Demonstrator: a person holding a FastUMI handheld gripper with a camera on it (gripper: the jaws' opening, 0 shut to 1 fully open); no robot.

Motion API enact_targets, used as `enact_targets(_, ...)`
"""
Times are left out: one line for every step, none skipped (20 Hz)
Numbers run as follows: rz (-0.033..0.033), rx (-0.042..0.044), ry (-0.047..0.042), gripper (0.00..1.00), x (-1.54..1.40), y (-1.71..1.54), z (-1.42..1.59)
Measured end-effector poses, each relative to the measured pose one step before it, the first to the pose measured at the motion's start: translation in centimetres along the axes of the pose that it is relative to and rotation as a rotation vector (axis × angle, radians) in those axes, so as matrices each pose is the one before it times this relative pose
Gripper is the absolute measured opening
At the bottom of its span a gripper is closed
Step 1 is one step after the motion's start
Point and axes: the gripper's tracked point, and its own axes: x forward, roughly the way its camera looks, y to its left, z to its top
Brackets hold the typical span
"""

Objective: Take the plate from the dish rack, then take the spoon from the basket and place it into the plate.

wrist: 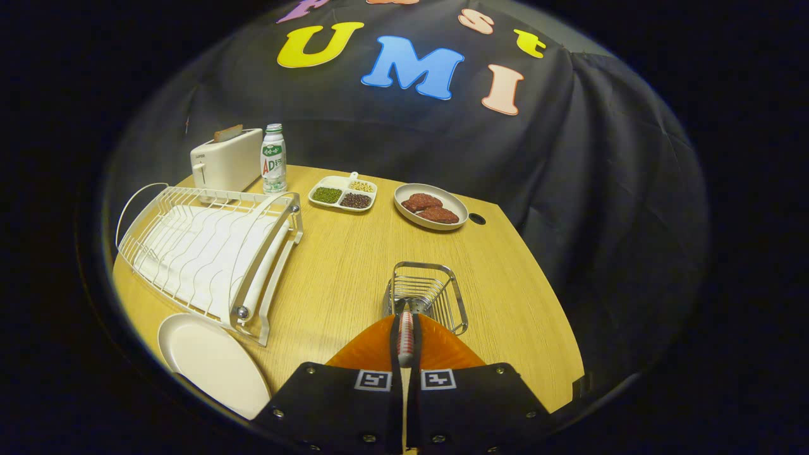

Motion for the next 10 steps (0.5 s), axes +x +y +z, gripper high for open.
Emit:
enact_targets(-0.00271, 0.00311, 0.00059, 0.03, -0.062, -0.238, -0.070)
enact_targets(-0.01189, -0.00223, 0.00121, 0.03, -0.124, -0.416, 0.049)
enact_targets(-0.01420, -0.00382, -0.00419, 0.03, -0.195, -0.331, 0.140)
enact_targets(-0.00627, -0.00026, -0.00912, 0.03, -0.326, -0.258, 0.454)
enact_targets(-0.00165, 0.00192, -0.00647, 0.03, -0.314, -0.017, 0.389)
enact_targets(-0.00572, -0.00182, -0.00919, 0.03, -0.350, -0.219, 0.405)
enact_targets(-0.00618, -0.00527, -0.00539, 0.03, -0.255, -0.132, 0.419)
enact_targets(-0.00203, -0.00481, -0.00568, 0.03, -0.257, -0.022, 0.325)
enact_targets(-0.00139, -0.00387, 0.00204, 0.03, -0.169, 0.046, 0.009)
enact_targets(-0.00111, -0.00429, -0.00449, 0.03, -0.126, 0.110, 0.198)
